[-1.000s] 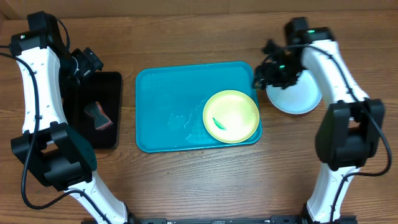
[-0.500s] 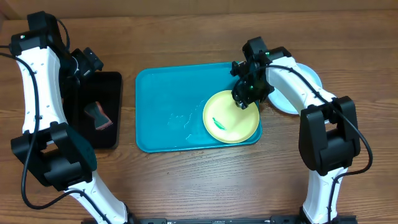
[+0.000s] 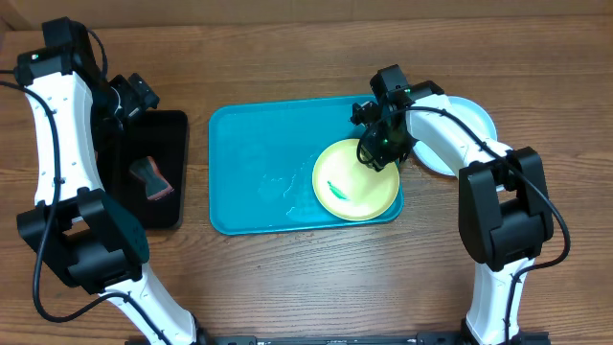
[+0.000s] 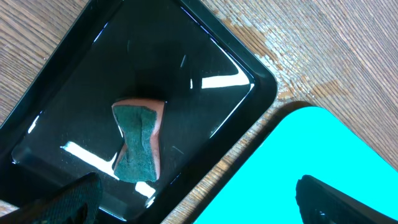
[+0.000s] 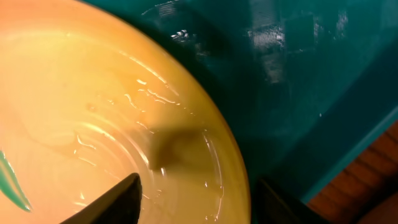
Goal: Clean dirty plates on tray and stack at the side
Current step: 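Reach the right gripper to the yellow plate rim and grasp it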
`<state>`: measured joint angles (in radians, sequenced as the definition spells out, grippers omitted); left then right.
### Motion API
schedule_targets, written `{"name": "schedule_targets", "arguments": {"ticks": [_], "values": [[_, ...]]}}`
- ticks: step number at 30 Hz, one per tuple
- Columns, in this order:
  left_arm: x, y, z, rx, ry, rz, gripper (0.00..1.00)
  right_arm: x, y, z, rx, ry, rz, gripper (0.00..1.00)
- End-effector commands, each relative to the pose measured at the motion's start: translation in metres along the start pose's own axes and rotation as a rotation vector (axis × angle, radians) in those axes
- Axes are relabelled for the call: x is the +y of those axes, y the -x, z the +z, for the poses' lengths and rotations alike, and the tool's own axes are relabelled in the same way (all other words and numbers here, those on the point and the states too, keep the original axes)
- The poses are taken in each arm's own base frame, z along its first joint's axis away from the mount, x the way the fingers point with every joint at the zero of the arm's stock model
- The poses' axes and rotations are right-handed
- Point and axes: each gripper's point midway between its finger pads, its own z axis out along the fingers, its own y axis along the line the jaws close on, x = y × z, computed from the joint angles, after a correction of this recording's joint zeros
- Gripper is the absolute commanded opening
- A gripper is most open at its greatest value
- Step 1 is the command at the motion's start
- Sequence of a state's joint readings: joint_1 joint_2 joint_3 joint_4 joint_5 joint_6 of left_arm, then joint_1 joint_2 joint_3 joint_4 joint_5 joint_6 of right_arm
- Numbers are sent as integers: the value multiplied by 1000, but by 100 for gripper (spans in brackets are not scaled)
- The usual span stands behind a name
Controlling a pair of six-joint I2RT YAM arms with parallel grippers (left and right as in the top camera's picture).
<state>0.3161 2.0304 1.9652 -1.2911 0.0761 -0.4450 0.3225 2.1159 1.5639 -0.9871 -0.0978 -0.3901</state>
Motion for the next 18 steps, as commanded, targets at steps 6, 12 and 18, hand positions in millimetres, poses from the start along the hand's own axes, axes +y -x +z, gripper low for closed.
{"name": "schedule_targets", "arguments": {"ticks": [6,12,18], "values": [[-1,1,-1,1,-10,0,100,5,6,-12,-40,9,69,34],[0,1,-1,1,-10,0,100,18,11,-11,-43,26,178,27],[-1,1,-1,1,-10,0,100,31,14,-8,-34,-2,226,23]]}}
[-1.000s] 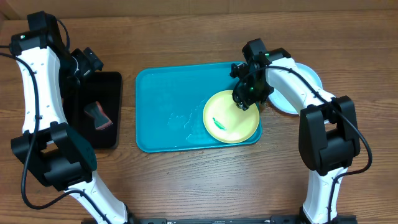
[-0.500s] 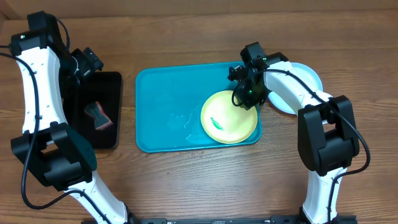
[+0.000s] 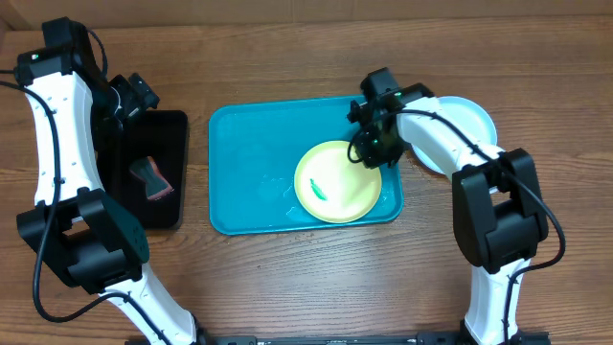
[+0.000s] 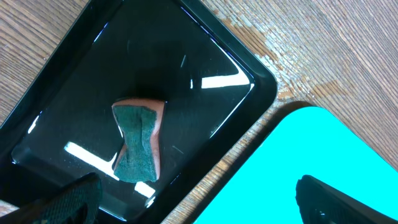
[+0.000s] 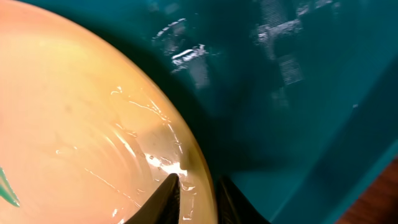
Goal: Clean dirty plates on tray and stack at the side
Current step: 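Reach the right gripper to the yellow plate rim and grasp it, then drag the yellow plate with the right gripper toward the tray center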
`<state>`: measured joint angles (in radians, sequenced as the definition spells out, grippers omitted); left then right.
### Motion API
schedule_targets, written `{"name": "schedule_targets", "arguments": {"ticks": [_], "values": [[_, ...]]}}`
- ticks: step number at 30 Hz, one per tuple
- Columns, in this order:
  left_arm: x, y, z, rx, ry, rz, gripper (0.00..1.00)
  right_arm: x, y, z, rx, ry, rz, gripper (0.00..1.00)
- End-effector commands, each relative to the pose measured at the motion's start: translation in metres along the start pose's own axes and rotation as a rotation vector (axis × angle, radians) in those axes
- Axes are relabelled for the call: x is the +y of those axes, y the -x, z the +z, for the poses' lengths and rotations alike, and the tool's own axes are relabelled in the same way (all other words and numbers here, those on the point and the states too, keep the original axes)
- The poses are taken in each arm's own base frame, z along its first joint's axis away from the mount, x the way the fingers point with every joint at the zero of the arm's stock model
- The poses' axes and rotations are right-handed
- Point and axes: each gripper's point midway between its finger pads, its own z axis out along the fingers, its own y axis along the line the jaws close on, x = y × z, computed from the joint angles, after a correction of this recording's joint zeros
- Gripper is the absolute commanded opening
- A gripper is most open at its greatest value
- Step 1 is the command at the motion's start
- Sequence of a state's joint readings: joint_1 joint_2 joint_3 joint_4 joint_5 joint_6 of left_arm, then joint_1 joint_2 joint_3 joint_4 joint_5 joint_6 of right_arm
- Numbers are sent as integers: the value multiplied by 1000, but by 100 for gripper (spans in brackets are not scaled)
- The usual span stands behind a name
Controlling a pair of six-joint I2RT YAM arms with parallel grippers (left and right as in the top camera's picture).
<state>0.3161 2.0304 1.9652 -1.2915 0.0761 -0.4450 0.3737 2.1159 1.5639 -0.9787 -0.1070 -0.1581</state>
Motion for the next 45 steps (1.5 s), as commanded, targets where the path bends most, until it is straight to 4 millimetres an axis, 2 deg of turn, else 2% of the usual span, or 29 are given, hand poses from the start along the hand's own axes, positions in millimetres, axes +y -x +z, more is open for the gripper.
{"name": "schedule_targets", "arguments": {"ticks": [1,6,10,15,21,26,29,34,38,45], "values": [[-1,1,-1,1,-10,0,100,7,5,-10,-32,-36,51,23],[-1,1,-1,1,-10,0,100,3,7,-8,-41,-49,70,22],[-1,1,-1,1,-10,0,100,5,8,-4,-43,-38,136,13],[-1,1,-1,0,-10,0,100,18,11,-1,-44,34,232,4],[-1,1,-1,0,-10,0,100,24,17,3,-71,69,328,5],[-1,1,-1,1,-10,0,100,37,16,14,-79,99,325,19],[-1,1,-1,1,-10,0,100,43,14,17,-72,98,313,20],[-1,1,-1,1,-10,0,100,48,13,17,-67,100,328,19],[-1,1,-1,1,-10,0,100,54,17,18,-77,107,358,7],[-1,1,-1,0,-10,0,100,86,28,19,-122,132,340,4]]}}
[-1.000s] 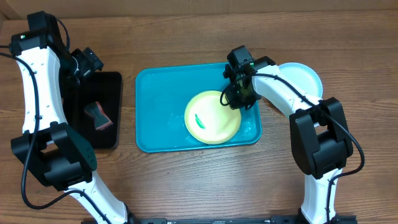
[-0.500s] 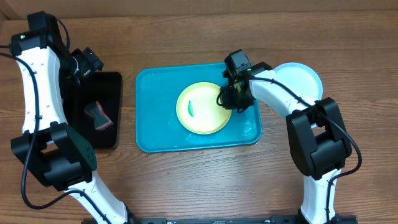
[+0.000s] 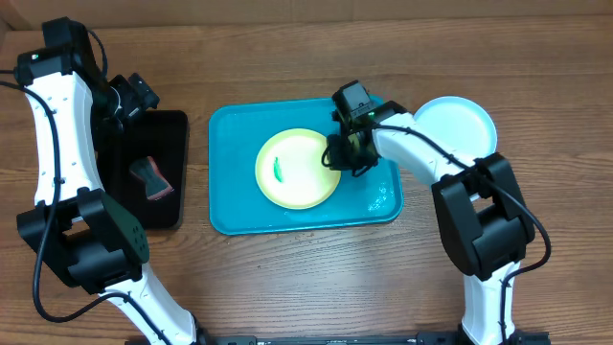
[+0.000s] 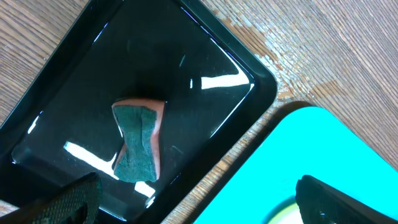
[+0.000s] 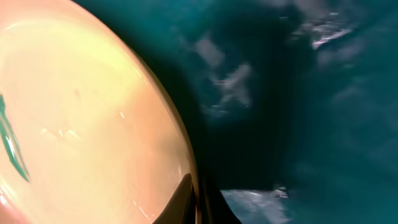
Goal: Clean dirty plates on tray and stack at the side
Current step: 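Drag the yellow plate with the right gripper toward the tray center, then bring the sponge with the left gripper toward the yellow plate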
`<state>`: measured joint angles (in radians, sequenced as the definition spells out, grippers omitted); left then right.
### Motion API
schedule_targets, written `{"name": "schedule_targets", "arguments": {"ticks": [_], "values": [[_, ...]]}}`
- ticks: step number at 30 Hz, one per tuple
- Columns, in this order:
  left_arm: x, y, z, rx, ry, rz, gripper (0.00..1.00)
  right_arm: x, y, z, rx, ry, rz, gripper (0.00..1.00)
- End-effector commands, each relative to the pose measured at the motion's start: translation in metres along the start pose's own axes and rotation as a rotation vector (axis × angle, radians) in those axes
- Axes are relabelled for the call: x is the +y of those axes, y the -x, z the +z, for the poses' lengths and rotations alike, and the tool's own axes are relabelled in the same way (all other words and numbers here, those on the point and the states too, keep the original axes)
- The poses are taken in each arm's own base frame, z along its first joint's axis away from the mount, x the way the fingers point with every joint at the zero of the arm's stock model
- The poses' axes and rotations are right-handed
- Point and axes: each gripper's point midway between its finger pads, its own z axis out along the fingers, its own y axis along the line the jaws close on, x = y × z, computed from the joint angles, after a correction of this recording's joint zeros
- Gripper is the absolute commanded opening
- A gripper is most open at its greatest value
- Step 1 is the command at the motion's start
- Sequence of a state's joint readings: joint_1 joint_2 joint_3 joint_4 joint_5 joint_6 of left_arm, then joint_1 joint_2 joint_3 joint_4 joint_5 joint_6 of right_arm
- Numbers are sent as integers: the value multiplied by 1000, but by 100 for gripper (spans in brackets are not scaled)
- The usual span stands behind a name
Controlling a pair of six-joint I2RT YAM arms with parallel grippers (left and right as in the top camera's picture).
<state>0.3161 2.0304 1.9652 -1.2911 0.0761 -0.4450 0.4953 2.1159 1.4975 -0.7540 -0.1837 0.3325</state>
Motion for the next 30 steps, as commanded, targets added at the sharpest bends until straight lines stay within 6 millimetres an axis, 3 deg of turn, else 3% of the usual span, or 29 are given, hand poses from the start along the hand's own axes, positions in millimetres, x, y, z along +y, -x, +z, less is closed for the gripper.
{"name": "schedule_targets", "arguments": {"ticks": [1,4,10,21,25,30], "values": [[-1,1,-1,1,-10,0,100,25,-9,4,-8,17,-10,4],[1,-2,-1,13,-5,-1,100,36,-8,7,-43,-8,-10,4],[29,-10,7,41,113,-19,100,54,-10,11,-82,-18,-47,4],[88,-36,61,154,191,-149,100,53,-7,10,-100,-33,-46,4],[88,-43,78,169,159,-153,100,51,-6,10,-106,-42,-46,4],[67,-54,103,192,28,-76,100,51,-6,10,-106,-42,-46,4]]}}
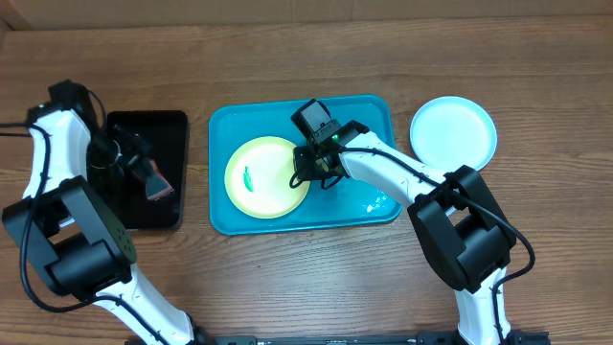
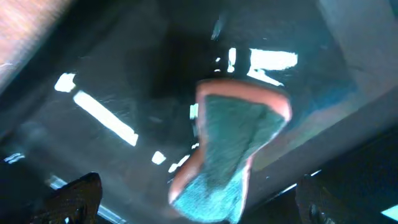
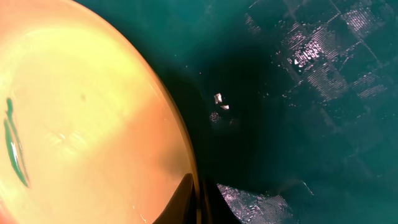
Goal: Clean dirty plates on tray and stack at the side
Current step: 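Bring the sponge with the left gripper toward the yellow plate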
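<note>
A yellow plate (image 1: 265, 176) with a green smear (image 1: 247, 178) lies in the left half of the teal tray (image 1: 369, 206). My right gripper (image 1: 308, 163) is shut on the plate's right rim; in the right wrist view both fingertips pinch the edge of the plate (image 3: 81, 112). A green and pink sponge (image 1: 156, 179) lies in the black tray (image 1: 129, 211). My left gripper (image 1: 131, 156) hangs low over it, open. In the left wrist view the sponge (image 2: 231, 143) sits between the spread fingers, and contact cannot be told.
A clean pale-blue plate (image 1: 453, 131) rests on the wooden table to the right of the teal tray. Wet patches (image 1: 378, 199) glisten on the teal tray's right half. The black tray stands left of the teal tray.
My right gripper has shifted the yellow plate from the tray's middle to its left half. My left gripper has moved from above the black tray's far corner to low over the sponge.
The yellow plate lay in the teal tray's right front corner with my right gripper open at its rim. Then the gripper was shut on the rim, and the plate stood further left each time. My left arm stayed still until now.
</note>
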`<state>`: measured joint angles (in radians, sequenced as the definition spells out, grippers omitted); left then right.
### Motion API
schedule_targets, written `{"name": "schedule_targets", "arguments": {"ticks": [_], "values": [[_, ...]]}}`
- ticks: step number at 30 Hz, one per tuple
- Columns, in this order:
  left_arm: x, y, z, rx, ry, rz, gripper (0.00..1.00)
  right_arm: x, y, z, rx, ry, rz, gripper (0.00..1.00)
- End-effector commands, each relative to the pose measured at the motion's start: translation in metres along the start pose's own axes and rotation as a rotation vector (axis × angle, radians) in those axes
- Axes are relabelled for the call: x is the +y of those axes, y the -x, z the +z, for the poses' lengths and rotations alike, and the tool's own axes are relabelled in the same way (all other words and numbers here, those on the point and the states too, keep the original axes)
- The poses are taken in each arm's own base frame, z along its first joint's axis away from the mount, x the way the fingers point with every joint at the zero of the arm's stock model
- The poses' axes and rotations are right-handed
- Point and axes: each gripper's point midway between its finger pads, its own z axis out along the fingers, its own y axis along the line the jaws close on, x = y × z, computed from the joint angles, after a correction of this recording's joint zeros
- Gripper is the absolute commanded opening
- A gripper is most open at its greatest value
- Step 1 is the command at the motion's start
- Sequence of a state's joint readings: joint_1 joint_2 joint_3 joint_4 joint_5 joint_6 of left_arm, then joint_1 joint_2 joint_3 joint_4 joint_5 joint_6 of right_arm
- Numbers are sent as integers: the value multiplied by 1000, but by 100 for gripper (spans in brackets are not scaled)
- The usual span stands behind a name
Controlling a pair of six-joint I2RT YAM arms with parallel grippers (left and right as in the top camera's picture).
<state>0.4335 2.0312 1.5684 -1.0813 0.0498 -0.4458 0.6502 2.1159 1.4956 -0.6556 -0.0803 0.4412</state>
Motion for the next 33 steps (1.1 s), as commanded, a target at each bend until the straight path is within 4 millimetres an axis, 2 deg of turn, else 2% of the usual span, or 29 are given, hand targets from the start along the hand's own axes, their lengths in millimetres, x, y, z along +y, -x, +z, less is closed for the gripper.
{"name": "schedule_targets", "arguments": {"ticks": [1,5,10,17,20,24,29,31,32,33], "values": [[-17,-15,19,42,-84,67,100,-5,1,-1,-15,-24,5,4],[-25,-7,31,-19,-87,93,97,-5,1,-1,-14,-24,5,4],[-33,7,33,-88,-116,102,78,-5,1,-1,-14,-24,5,4],[-17,14,35,-131,-23,96,79,-5,1,-1,-15,-24,5,4],[-16,13,38,-130,-20,95,79,-5,1,-1,-15,-24,5,4],[-15,13,43,-136,-23,96,73,-5,1,-1,-14,-24,5,4],[-13,11,52,-144,-26,96,75,-5,0,-1,-11,-26,6,4],[-15,13,52,-153,-30,108,67,-5,0,-1,-11,-26,6,4],[-15,13,51,-155,-30,116,56,-5,0,-1,-11,-26,6,4],[-15,14,51,-157,-30,124,40,-5,1,-1,-12,-26,6,4]]}}
